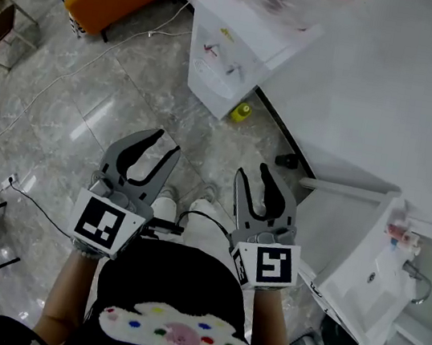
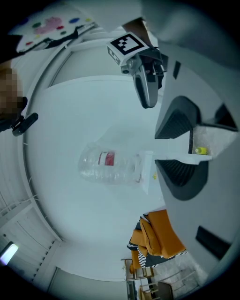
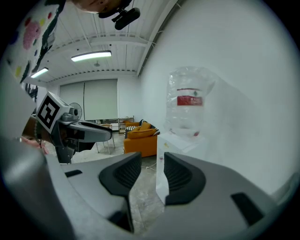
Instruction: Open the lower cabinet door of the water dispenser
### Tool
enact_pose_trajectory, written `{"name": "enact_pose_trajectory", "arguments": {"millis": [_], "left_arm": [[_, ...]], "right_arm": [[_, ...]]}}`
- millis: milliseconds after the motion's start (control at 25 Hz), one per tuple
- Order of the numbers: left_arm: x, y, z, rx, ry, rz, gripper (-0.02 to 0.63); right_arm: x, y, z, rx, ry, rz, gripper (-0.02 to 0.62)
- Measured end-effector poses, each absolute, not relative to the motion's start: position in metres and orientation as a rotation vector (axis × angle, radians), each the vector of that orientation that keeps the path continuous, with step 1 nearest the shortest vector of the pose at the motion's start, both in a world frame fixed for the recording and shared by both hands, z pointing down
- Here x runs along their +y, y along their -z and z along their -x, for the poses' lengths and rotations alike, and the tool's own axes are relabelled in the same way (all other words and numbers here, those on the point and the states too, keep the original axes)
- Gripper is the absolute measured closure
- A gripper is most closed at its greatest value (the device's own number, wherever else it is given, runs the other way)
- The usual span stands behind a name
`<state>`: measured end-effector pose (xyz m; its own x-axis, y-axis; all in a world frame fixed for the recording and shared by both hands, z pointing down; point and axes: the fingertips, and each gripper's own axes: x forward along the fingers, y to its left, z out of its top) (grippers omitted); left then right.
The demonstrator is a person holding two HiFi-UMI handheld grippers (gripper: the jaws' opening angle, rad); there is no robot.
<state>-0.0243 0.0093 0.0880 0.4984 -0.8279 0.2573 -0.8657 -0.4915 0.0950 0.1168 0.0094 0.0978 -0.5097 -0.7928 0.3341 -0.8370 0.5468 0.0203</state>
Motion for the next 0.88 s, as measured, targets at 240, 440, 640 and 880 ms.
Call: {"name": "enact_pose_trajectory", "arguments": {"millis": [240, 440, 640, 880], "left_arm": [[0.004, -0.095, 0.031, -1.487, -0.282, -2.500, 0.469], [0.005, -0.105, 0.034, -1.500, -0.311, -2.482, 0.469], [0.001, -0.119, 0.031, -1.490, -0.327, -2.464, 0.469], [-0.005, -0.140, 0.022, -1.458, -0.351, -2.464, 0.469]], "right_arm": [[0.004, -0.105, -0.116, -2.475, -0.211, -1.331, 0.448], [0.006, -0.119, -0.117, -2.469, -0.216, -1.280, 0.453], [0.004, -0.137, -0.113, -2.473, -0.235, -1.221, 0.453], [-0.003, -0.166, -0.122, -2.447, -0.268, -1.197, 0.453]]}}
